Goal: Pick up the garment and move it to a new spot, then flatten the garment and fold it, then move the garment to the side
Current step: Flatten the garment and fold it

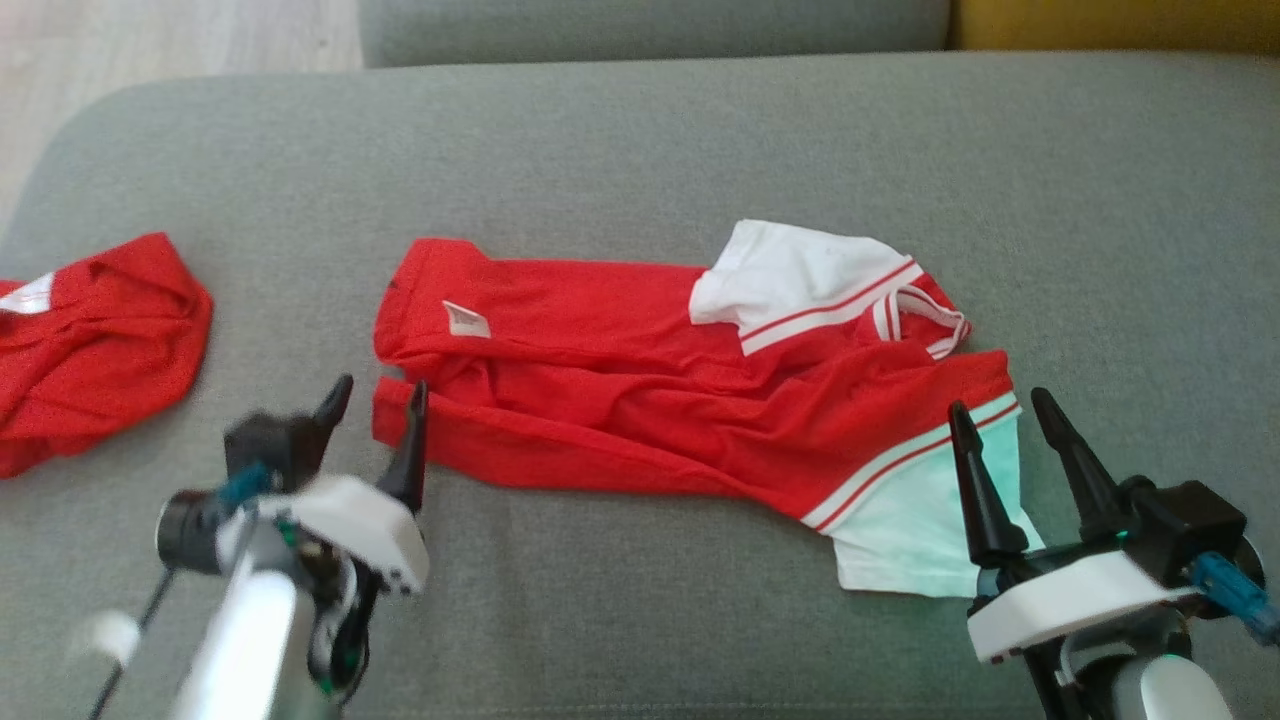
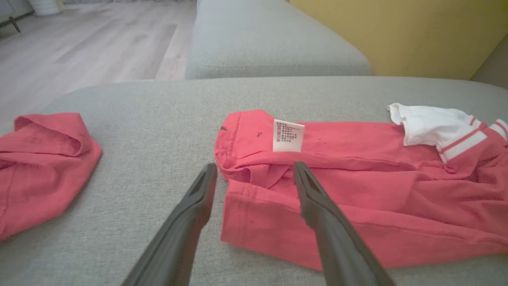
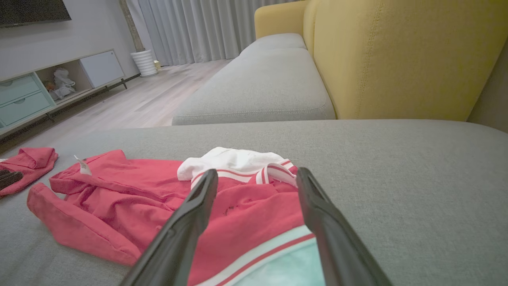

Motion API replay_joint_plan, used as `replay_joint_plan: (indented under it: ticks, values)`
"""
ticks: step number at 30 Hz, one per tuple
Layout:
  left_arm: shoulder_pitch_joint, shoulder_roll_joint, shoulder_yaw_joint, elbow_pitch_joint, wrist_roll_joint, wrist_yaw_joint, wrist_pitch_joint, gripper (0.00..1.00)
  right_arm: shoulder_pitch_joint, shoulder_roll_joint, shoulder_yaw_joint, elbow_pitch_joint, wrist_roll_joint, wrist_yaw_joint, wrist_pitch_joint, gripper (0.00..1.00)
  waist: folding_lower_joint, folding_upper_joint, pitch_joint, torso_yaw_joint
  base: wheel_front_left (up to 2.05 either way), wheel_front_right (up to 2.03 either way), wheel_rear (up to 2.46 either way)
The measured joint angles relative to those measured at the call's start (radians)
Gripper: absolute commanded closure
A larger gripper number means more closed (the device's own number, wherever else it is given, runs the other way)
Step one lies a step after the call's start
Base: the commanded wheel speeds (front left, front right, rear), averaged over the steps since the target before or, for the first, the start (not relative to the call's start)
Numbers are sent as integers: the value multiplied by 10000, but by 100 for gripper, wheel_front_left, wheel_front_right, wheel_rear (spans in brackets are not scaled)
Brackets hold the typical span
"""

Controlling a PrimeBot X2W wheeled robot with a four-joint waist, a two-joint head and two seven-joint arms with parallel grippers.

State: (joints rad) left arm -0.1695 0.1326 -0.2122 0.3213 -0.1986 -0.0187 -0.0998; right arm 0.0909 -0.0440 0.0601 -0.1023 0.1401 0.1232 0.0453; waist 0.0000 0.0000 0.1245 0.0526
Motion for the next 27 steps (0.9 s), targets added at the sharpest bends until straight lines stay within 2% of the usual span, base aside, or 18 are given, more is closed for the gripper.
replay_joint_plan:
  ticks: [7, 13, 15, 16, 22, 27]
  values:
    - [-1046, -4, 222, 1496, -826, -349, 1450, 0, -79, 0, 44, 136, 127, 0, -13, 0, 1, 0, 365, -276, 0, 0, 0]
    - [-1217, 36, 326, 2046, -1183, -441, 1785, 0, -228, 0, 42, 199, 174, 0, -17, 0, 1, 0, 515, -366, 0, 0, 0]
    - [-1257, 42, 322, 2052, -1212, -504, 1781, 82, -225, 0, 38, 222, 203, 0, -17, 0, 1, 0, 539, -360, 0, 0, 0]
    - [-1258, 44, 316, 2050, -1235, -525, 1770, 100, -227, 0, 38, 238, 203, 0, -17, 0, 1, 0, 552, -354, 0, 0, 0]
    - [-1250, 128, 293, 1904, -1235, -514, 1538, 100, -223, 0, 0, 311, 293, 0, 6, 0, 1, 0, 606, -304, 0, 0, 0]
    - [-1136, 198, 255, 1480, -1204, -495, 1492, 100, 84, 0, -431, 391, 376, 0, 683, 0, 1, 0, 639, -270, 0, 0, 0]
